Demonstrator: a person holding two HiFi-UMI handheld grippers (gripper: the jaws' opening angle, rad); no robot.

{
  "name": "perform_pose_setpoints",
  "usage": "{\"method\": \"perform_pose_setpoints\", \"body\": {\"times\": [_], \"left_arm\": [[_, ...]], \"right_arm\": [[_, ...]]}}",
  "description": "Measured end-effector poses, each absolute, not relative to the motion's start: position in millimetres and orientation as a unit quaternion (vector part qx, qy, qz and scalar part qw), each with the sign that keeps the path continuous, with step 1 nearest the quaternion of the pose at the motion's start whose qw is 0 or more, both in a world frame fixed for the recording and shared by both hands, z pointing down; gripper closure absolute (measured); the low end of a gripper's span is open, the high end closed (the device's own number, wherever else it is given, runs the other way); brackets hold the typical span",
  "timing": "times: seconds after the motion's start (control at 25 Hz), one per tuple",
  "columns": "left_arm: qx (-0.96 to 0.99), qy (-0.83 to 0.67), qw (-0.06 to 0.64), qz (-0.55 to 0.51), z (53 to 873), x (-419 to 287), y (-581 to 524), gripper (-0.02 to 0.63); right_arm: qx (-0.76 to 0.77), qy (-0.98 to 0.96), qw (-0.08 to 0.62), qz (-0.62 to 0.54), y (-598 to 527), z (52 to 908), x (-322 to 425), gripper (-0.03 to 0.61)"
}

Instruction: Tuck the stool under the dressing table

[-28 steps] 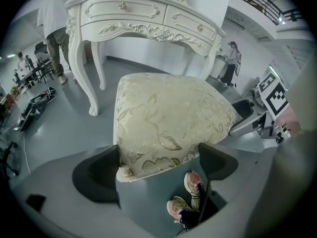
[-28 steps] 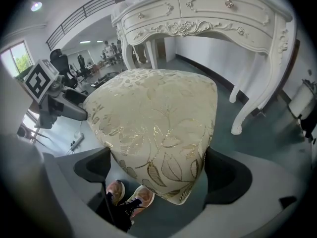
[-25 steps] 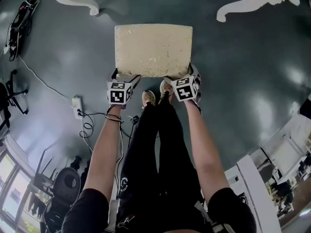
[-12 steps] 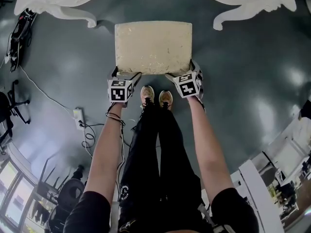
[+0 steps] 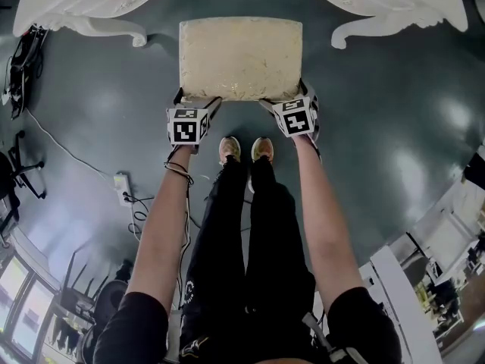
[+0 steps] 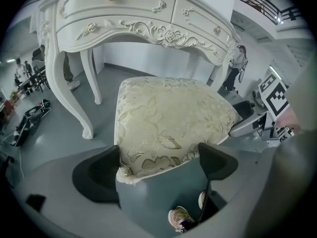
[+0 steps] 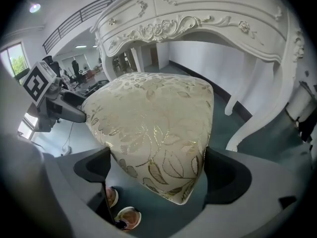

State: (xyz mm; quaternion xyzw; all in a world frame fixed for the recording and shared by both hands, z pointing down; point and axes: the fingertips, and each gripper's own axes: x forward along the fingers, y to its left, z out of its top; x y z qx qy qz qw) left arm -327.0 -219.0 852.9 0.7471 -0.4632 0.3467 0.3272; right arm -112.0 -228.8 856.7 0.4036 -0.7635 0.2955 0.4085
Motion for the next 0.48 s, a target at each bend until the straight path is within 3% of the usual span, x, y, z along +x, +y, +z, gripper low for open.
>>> {"method": "perform_pose_setpoints", "body": {"times": [0.48], "left_arm": [[0.740,-0.488,0.325,0.331,853,-317,-282,0.112]], "right_arm": [[0.406,-0.775,0.395,0.278,-299,855,-101,-0.018]]}}
